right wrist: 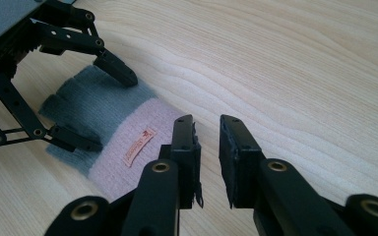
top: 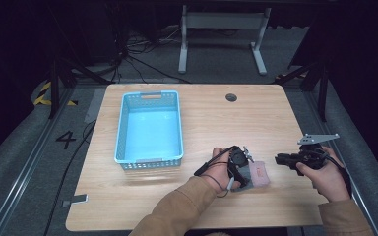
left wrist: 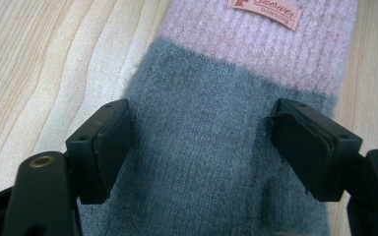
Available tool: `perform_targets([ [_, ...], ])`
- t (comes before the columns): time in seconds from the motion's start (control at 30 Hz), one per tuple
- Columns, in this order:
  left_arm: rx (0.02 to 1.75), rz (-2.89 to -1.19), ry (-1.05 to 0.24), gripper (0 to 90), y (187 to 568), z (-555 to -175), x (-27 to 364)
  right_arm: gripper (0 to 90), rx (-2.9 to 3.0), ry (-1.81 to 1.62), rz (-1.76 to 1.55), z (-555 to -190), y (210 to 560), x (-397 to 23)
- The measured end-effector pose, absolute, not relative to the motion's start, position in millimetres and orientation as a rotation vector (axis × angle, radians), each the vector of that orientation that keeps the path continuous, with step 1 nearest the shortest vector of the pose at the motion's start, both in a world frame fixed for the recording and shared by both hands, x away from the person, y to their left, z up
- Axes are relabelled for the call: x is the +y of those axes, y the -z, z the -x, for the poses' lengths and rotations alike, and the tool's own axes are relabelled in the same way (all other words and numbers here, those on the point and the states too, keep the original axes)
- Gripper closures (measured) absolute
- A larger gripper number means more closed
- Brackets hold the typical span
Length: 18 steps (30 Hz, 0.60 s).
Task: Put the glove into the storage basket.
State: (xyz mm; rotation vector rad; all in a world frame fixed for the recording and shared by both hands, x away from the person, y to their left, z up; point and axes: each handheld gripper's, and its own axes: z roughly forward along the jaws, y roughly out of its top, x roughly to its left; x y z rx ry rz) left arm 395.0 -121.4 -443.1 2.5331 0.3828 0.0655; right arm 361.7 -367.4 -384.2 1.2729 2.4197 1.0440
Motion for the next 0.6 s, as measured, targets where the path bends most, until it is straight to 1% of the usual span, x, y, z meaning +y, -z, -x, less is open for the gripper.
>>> perform_targets([
  [0.13,0.384,-2.540,-0.075,29.0,442.4,-393.8,-121.8,77.2,2.417,-1.050,-1.272,-361.6,383.7,-367.5],
  [0.3,0.378,-2.536,-0.078,37.2,441.4,-391.2,-119.9,77.1,2.413,-1.051,-1.276,-361.7,383.2,-368.3],
  [0.37,0.375,-2.529,-0.065,45.2,441.0,-389.3,-119.3,76.9,2.413,-1.055,-1.274,-361.7,383.2,-368.2],
  [0.43,0.362,-2.533,-0.070,50.4,440.4,-388.8,-118.9,76.8,2.416,-1.059,-1.272,-361.7,383.2,-367.3],
  [0.47,0.361,-2.532,-0.067,50.4,440.3,-387.9,-118.7,76.8,2.416,-1.059,-1.272,-361.7,383.2,-367.3],
  [0.5,0.363,-2.527,-0.061,55.1,440.1,-386.8,-117.9,76.8,2.413,-1.059,-1.272,-362.0,383.1,-366.5],
  [0.6,0.375,-2.511,-0.053,63.5,440.3,-386.8,-115.8,76.9,2.416,-1.061,-1.268,-362.8,382.9,-366.0],
])
